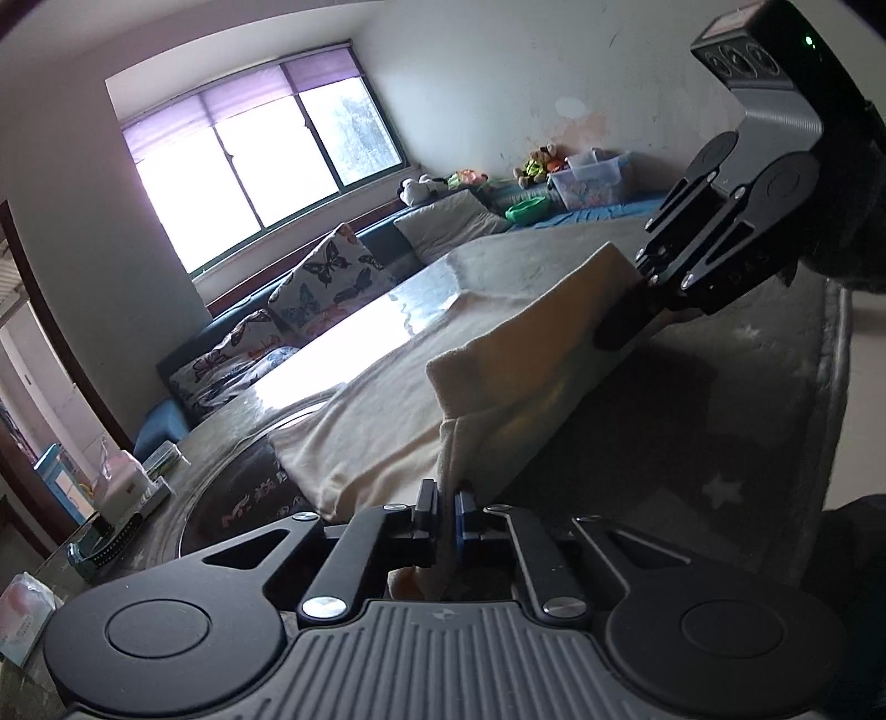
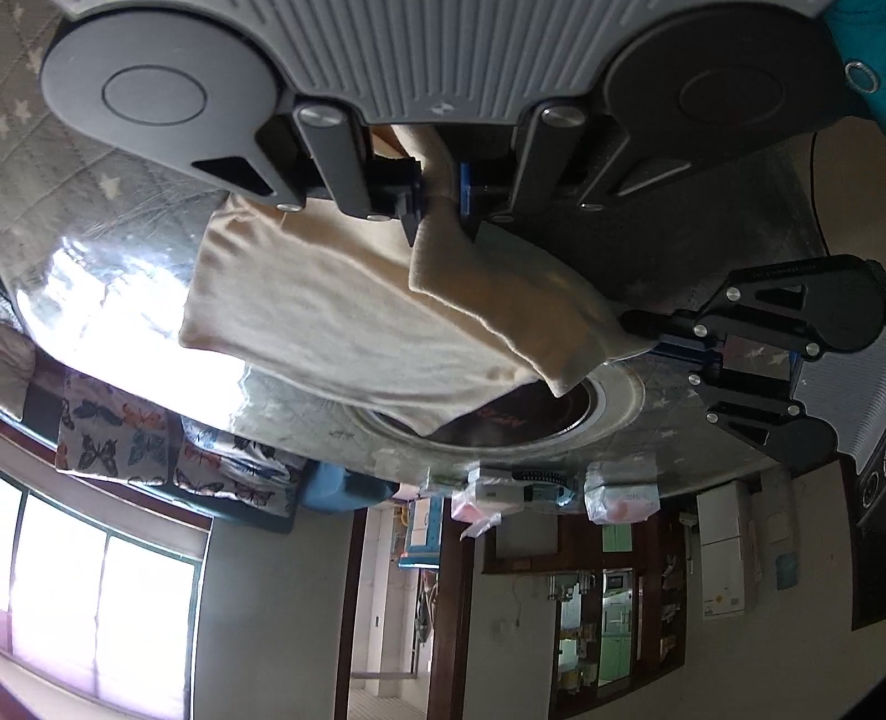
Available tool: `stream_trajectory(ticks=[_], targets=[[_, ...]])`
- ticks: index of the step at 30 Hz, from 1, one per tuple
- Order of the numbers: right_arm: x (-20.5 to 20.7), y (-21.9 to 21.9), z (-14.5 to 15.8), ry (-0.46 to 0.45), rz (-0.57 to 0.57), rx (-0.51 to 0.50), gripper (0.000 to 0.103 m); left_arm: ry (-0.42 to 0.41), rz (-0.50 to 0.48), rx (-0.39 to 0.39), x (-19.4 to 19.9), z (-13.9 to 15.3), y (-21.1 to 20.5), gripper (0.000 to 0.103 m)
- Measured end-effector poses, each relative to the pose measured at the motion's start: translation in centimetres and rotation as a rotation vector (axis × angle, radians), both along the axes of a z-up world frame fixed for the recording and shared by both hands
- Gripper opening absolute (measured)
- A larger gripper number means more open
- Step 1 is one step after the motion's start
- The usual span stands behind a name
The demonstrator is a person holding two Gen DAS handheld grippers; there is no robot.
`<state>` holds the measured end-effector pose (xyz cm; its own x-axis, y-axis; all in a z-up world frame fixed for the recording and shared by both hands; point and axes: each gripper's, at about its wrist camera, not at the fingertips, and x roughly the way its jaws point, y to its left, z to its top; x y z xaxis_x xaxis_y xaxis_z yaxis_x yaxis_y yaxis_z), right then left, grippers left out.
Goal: Fold clothes
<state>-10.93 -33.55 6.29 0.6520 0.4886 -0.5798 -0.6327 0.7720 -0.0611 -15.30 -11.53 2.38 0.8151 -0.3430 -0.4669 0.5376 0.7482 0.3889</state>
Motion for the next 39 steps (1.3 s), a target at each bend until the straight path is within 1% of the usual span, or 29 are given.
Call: stream_trajectory(ticks=[3,6,9,11,14,17,19,23,27,28,29,31,33,36,39], targets=[[-1.5,-0.7,1.2,-0.013,0.015,-0.002,0.010,0.000,-0.018,-0.014,-1.4,1.1,0.0,0.006],[-3.6,-1.2,2.3,-0.023,0.046,-0.016,0.010,0.017,-0.043,-0.045,-3.1,2.3,0.4,0.006],[-5.8,-1.8,3.3,-0.004,0.069,-0.025,0.010,0.046,-0.067,-0.068,-5.0,3.0,0.7,0.006],[-7.1,-2.1,3.8,0.017,0.082,-0.023,0.010,0.050,-0.077,-0.059,-6.0,3.0,0.5,0.006],[-8.2,-2.1,3.8,0.026,0.090,-0.039,0.010,0.042,-0.064,-0.064,-5.6,3.1,0.4,0.006],[-7.7,-2.0,3.8,0.028,0.081,-0.033,0.010,0.029,-0.042,-0.078,-4.7,3.4,0.3,0.006],[-7.0,-2.0,4.1,0.017,0.077,-0.028,0.010,0.020,-0.026,-0.087,-4.0,3.6,0.2,0.006],[-4.4,-1.8,5.2,-0.001,0.066,-0.011,0.010,-0.007,0.018,-0.100,-1.0,4.3,-0.1,0.006],[-0.5,-1.4,6.0,-0.021,0.063,-0.021,0.010,-0.008,0.066,-0.112,3.3,4.8,-0.4,0.006],[0.1,-1.3,6.1,-0.021,0.062,-0.024,0.010,-0.003,0.082,-0.112,4.5,4.7,-0.5,0.006],[1.9,-0.9,6.2,-0.026,0.060,-0.038,0.010,0.003,0.099,-0.111,5.7,4.6,-0.7,0.006],[3.8,-0.4,6.1,-0.023,0.061,-0.054,0.010,0.022,0.142,-0.111,8.3,4.1,-0.9,0.006],[6.9,0.3,5.5,-0.009,0.062,-0.070,0.010,0.053,0.187,-0.109,10.9,3.3,-1.2,0.006],[10.8,1.3,3.6,0.024,0.024,-0.069,0.010,0.103,0.249,-0.109,14.5,1.5,-1.4,0.006],[13.4,1.8,1.1,0.047,-0.048,-0.051,0.013,0.139,0.298,-0.107,17.1,-0.4,-1.4,0.006]])
